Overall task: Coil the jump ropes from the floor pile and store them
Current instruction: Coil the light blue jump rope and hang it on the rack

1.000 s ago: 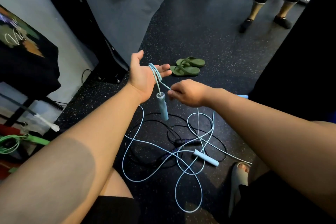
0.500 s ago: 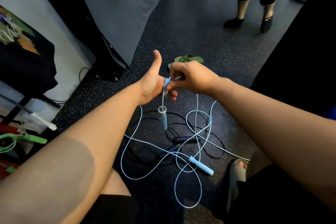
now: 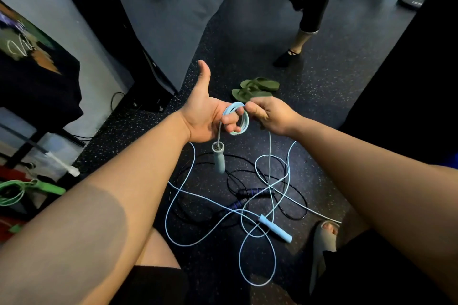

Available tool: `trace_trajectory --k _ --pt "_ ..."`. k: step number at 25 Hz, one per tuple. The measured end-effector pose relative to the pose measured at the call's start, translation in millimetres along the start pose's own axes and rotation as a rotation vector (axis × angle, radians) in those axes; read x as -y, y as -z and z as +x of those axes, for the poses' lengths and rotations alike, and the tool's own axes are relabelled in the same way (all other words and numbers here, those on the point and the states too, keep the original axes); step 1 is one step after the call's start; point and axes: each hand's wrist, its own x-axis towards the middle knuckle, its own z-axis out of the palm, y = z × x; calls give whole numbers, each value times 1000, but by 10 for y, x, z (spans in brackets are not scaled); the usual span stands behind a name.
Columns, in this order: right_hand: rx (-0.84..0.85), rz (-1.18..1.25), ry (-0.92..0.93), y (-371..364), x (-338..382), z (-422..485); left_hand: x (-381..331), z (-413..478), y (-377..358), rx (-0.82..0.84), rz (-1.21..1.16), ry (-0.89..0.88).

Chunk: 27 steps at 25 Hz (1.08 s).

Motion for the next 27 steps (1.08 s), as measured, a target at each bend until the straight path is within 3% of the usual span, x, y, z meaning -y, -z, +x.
trace_trajectory --k 3,7,11,14,18,22,25,27 --pt "38 258 -170 -121 -34 -32 -8 -14 38 -20 -180 -93" --pt "62 364 -342 -256 -18 -55 -17 -9 92 -40 -479 -268" --pt "362 102 -421 -298 -86 -185 -83 -22 139 -197 -593 -476" --pt "441 -121 -330 -293 -30 -202 -93 -20 132 -280 -608 -537" --pt "471 -341 -106 -249 227 -172 -96 30 165 -417 -515 -520" --pt "287 -439 127 -149 425 -122 20 159 206 -619 -55 -321" --pt "99 -437 262 -19 457 -45 155 166 114 -450 263 -135" --pt "0 -412 249 85 410 15 183 120 35 -297 392 -83"
